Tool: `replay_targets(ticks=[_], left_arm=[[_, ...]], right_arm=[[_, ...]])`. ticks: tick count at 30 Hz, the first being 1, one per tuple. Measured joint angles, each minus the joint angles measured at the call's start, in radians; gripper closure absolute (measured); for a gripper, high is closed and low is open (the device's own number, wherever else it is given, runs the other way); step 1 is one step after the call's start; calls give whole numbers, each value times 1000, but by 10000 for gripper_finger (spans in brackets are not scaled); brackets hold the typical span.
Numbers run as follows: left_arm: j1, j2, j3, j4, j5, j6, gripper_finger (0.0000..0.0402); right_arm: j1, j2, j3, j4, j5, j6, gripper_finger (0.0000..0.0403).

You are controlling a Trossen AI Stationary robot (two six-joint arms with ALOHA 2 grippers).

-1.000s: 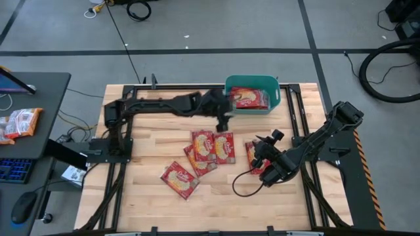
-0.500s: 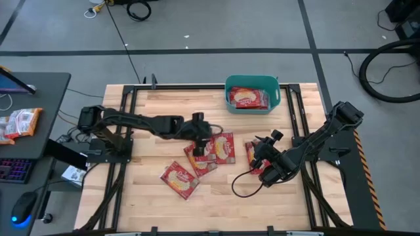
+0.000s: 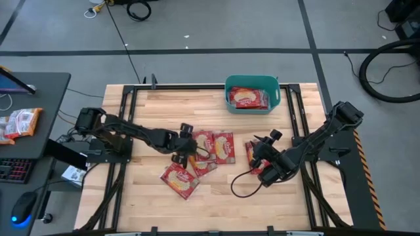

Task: Sort popcorn bags into baskets
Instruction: Put the popcorn bag into the green bin

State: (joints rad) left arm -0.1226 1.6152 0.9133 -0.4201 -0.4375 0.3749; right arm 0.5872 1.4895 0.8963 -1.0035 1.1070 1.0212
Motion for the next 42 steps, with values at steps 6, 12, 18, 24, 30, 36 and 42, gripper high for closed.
replay_targets(ticks=[6,12,18,24,30,36,42], left_arm=[[1,1,-81,126,-106,81,186],[0,1,-116,199,-86,202,152],[2,1,-168,364,-33,271,158],[9,3,-188,424,-17,351,170],[54,42,-188,454,49,393,181],[53,103,-188,525,44,508,206],[51,132,-187,548,22,505,266]], right_arm=[[-18,0,0,8,0,-11,261],[-29,0,0,29,0,-46,261],[-36,0,0,53,0,-82,261],[-44,0,0,60,5,-98,261],[-58,0,0,114,11,-163,261],[-61,0,0,174,9,-238,261],[-61,0,0,173,9,-240,261]])
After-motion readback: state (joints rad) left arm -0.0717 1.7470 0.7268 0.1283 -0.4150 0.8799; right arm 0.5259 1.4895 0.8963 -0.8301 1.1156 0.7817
